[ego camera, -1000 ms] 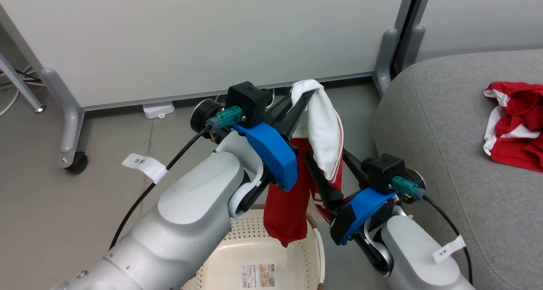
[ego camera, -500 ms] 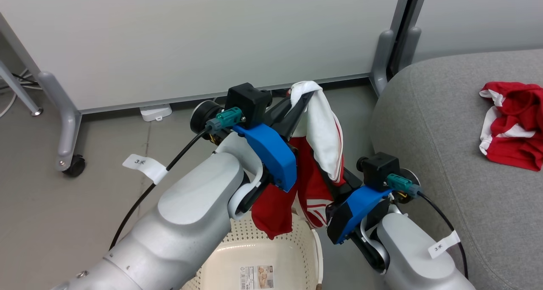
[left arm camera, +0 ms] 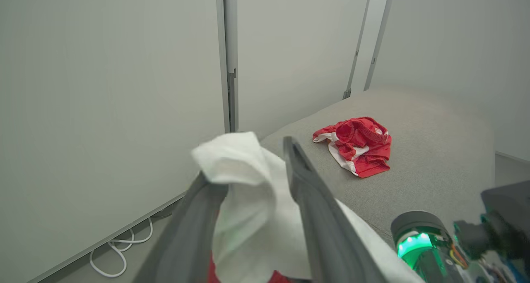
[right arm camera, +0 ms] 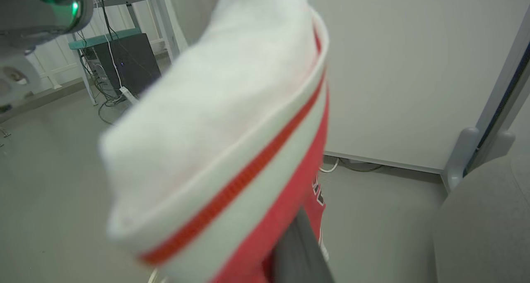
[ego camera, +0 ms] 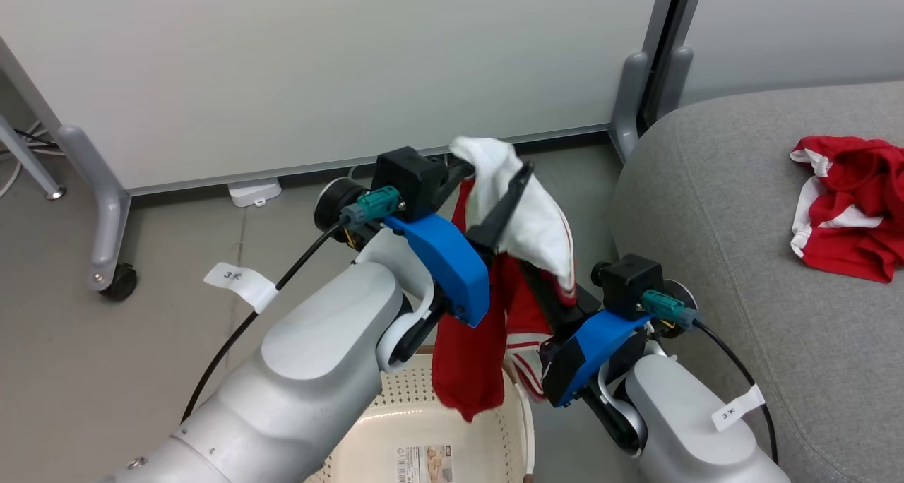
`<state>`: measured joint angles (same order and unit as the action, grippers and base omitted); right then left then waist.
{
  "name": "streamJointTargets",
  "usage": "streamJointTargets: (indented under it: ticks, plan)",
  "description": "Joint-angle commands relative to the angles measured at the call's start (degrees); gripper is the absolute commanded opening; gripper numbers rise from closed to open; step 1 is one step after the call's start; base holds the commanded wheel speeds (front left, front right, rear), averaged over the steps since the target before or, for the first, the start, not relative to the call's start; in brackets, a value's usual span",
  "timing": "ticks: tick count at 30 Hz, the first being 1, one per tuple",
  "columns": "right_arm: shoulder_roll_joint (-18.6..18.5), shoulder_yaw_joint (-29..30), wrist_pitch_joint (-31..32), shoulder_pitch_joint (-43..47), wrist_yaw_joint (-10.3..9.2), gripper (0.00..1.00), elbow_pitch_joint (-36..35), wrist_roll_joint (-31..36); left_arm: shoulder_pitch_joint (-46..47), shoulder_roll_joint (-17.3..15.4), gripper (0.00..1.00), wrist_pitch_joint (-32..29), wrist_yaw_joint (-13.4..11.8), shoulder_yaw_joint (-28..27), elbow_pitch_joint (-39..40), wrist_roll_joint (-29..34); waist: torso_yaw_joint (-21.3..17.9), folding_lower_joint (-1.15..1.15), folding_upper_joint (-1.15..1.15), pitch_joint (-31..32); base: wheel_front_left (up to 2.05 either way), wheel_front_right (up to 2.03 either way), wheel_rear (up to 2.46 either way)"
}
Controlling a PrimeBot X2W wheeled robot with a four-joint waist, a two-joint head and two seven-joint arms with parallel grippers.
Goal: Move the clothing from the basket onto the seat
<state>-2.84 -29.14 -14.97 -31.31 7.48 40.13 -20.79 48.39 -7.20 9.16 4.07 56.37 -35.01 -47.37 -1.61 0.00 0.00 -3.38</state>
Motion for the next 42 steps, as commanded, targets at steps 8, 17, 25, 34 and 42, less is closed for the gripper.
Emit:
streamJointTargets:
  ticks: [8, 17, 25, 34, 42]
  plan:
    - [-0.09, 1.49, -0.30, 0.61, 0.03, 0.00, -1.34, 1.42, -1.11, -0.69, 1.00, 0.33, -0.16, 0.22, -0.34, -0.48, 0.13, 0.00, 0.00, -0.03, 0.00, 0.00, 0.00]
    - [-0.09, 2.41, -0.31, 1.23, 0.03, 0.00, -2.39, 2.20, -4.18, -2.72, 1.00, 3.83, -0.46, -1.10, 1.20, -0.51, 0.15, 0.00, 0.00, -0.13, 0.00, 0.00, 0.00]
    - [-0.10, 4.22, -0.31, 2.01, 0.03, 0.00, -4.04, 3.43, -11.22, -6.95, 1.00, 6.01, -2.33, -4.22, 5.28, 1.74, -0.22, 0.00, 0.00, -0.62, 0.00, 0.00, 0.00]
    - [-0.09, 5.49, -0.31, 2.63, 0.03, 0.00, -5.56, 4.75, -25.59, -10.08, 1.00, 6.08, -0.43, -14.65, 14.45, 9.37, -1.08, 0.00, 0.00, -1.07, 0.00, 0.00, 0.00]
    - [-0.09, 6.70, -0.32, 3.89, 0.03, 0.00, -6.25, 5.41, -35.26, -9.26, 1.00, 6.10, 2.02, -23.94, 19.18, 16.45, -1.35, 0.00, 0.00, -0.83, 0.00, 0.00, 0.00]
